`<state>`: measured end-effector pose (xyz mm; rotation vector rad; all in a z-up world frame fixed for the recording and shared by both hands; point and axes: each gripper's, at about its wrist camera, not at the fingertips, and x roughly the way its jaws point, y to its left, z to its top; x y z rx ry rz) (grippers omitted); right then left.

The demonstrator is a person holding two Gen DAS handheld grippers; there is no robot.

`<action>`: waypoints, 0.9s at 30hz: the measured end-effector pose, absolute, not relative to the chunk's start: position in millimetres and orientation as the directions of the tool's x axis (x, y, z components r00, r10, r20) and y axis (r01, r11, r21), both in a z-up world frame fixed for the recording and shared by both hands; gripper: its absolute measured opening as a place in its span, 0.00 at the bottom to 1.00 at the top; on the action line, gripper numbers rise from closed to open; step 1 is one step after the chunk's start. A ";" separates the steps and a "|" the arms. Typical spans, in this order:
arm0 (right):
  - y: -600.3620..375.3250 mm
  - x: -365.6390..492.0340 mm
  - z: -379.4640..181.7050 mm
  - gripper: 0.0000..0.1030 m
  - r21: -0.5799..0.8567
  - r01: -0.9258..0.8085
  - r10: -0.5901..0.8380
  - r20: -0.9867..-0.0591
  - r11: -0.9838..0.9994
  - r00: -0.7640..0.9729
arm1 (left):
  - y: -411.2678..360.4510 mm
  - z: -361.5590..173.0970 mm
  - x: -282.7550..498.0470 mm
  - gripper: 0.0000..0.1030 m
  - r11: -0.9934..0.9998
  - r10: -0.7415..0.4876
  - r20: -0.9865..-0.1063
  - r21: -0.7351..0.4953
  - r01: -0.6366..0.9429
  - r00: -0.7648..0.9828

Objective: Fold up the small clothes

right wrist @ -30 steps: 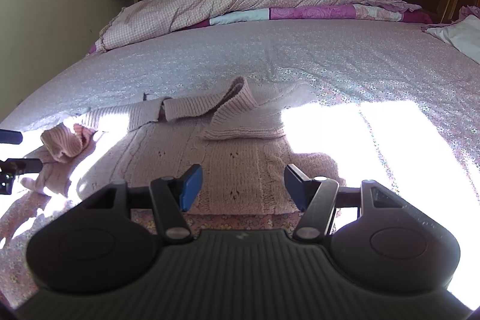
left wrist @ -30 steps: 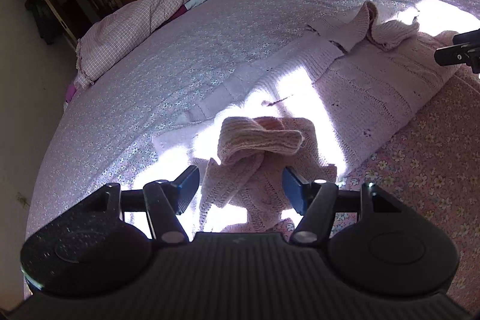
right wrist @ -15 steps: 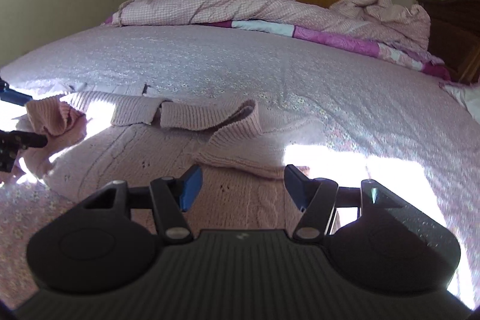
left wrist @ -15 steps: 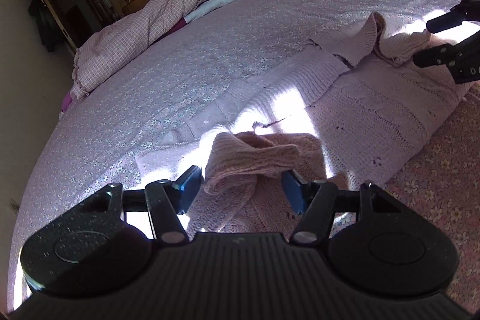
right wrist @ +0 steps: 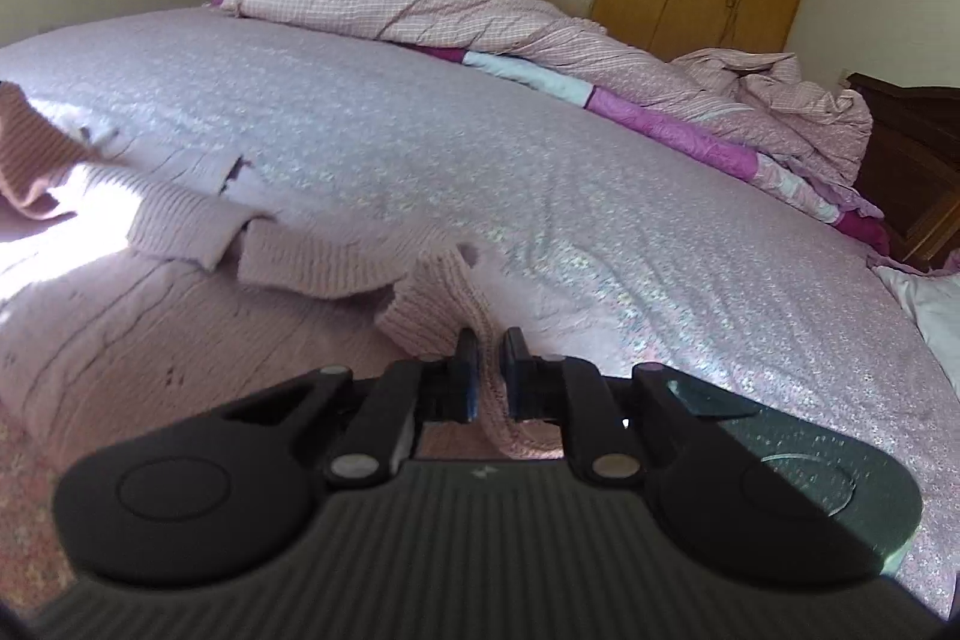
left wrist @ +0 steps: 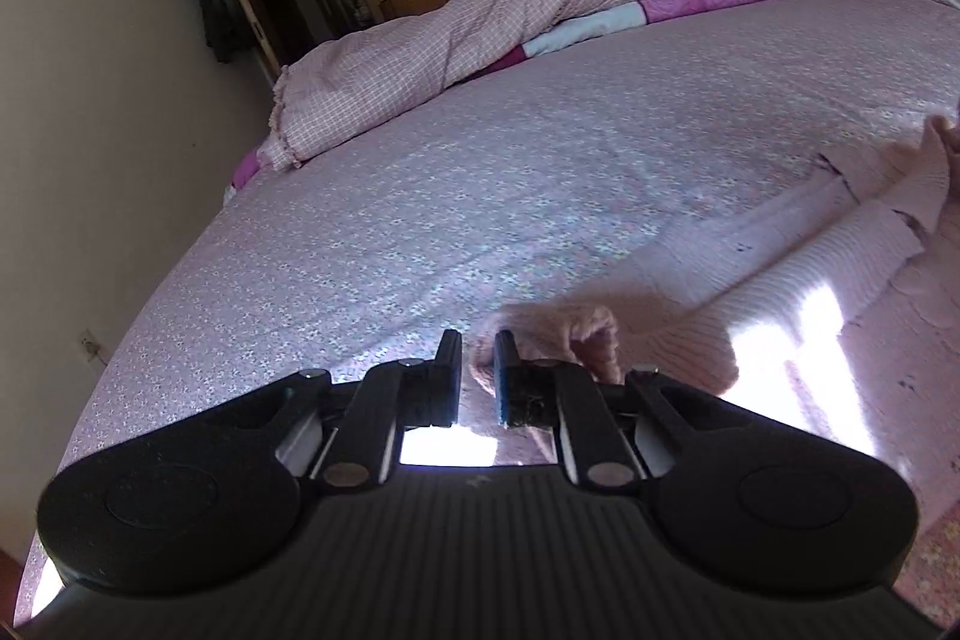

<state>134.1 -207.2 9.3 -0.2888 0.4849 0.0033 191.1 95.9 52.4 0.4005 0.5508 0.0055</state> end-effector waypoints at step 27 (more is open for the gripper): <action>-223.1 137.7 29.2 0.41 -0.145 -0.045 -0.029 -0.473 0.988 0.881 | 133.8 86.0 157.1 0.52 0.982 0.017 -0.655 0.153 0.111 0.755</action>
